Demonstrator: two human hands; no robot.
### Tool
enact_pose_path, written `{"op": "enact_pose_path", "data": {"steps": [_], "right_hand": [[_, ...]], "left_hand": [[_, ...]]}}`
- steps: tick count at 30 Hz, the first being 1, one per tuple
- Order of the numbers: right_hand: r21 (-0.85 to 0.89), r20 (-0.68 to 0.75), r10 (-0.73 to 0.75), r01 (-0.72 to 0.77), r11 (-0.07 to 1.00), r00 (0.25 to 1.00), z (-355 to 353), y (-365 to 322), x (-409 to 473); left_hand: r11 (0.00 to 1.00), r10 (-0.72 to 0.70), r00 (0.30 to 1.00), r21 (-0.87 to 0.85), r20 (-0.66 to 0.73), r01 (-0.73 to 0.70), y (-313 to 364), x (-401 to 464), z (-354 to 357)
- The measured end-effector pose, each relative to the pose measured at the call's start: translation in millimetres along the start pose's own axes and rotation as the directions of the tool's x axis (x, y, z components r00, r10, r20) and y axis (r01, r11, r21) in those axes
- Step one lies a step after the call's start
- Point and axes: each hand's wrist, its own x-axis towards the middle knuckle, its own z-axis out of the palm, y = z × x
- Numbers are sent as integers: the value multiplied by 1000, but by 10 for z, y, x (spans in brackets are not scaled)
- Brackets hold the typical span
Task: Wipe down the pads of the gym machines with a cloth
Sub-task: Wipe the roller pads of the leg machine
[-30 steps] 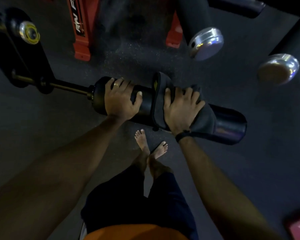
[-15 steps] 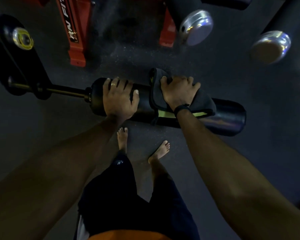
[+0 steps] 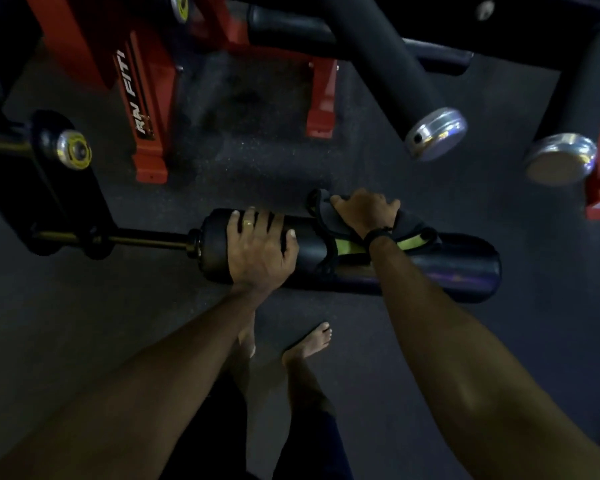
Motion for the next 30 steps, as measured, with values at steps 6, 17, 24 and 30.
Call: {"op": "enact_pose_path", "data": {"steps": [6,17,24,30], "right_hand": [[28,-500,-113,146,989,858,225,135,-698],[-7,-414,-12,10,1000,910,162,45,-632],[-14,35,20,-19,1000,999,-15,-104,-73],[72,-490,-109,165,984,865,296,183,-865]], "left_hand": [[993,0,957,111,290,-34,57,275,-330],[993,-9,897,111,442,-45,57,495,-255],[993,20,967,105,256,-49,29,248,-203],[998,36,992,43,119,-42,4,-24,-164]]}}
